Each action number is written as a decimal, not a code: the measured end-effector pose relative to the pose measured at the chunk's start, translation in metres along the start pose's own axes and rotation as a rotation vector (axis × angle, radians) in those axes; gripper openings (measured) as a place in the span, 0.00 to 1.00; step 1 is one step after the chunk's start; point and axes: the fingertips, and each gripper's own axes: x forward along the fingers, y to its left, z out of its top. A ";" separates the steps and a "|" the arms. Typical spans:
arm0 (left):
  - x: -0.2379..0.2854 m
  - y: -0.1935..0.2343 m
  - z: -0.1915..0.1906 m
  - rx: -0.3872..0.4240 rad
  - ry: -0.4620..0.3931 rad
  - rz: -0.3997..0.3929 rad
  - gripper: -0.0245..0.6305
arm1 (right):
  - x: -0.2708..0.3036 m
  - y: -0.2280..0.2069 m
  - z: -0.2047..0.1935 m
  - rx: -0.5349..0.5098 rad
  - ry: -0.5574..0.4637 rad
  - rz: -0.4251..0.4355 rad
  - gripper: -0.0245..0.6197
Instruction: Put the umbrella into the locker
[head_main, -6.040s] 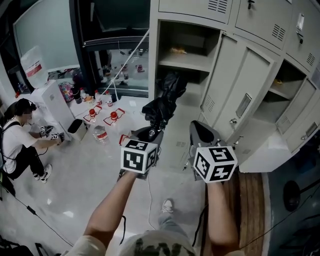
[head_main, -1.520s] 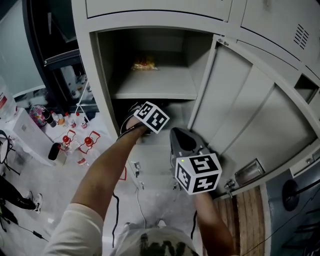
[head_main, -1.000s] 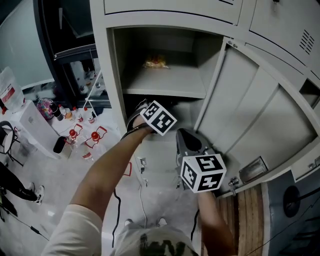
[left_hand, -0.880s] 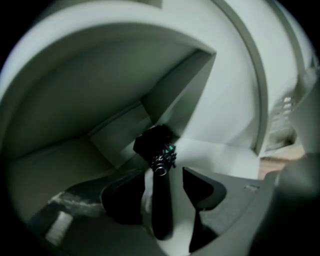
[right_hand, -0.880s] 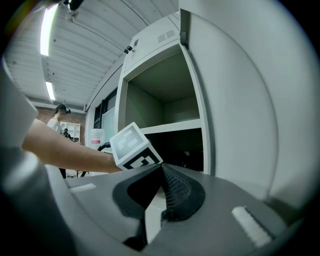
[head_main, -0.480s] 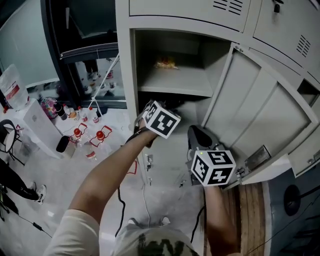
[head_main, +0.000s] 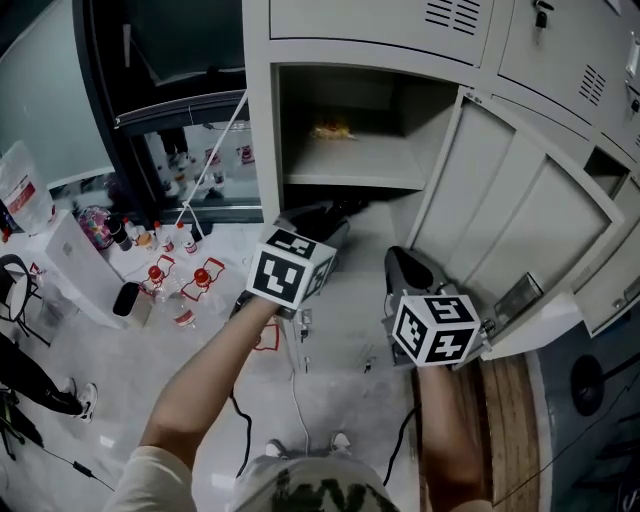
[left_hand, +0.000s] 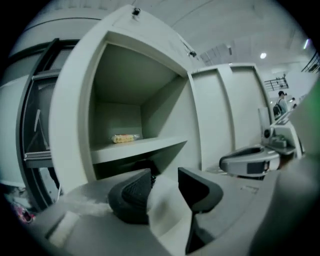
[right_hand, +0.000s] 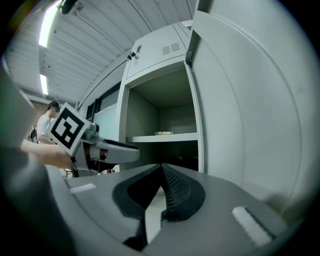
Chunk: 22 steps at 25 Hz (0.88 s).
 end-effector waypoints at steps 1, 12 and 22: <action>-0.009 0.001 0.002 -0.014 -0.026 -0.003 0.31 | -0.001 0.001 0.001 -0.002 -0.004 -0.003 0.03; -0.088 0.032 -0.027 -0.094 -0.122 0.063 0.21 | 0.002 0.007 0.006 -0.005 -0.030 0.007 0.03; -0.105 0.062 -0.050 -0.133 -0.110 0.150 0.05 | 0.011 0.019 0.003 -0.014 -0.019 0.048 0.03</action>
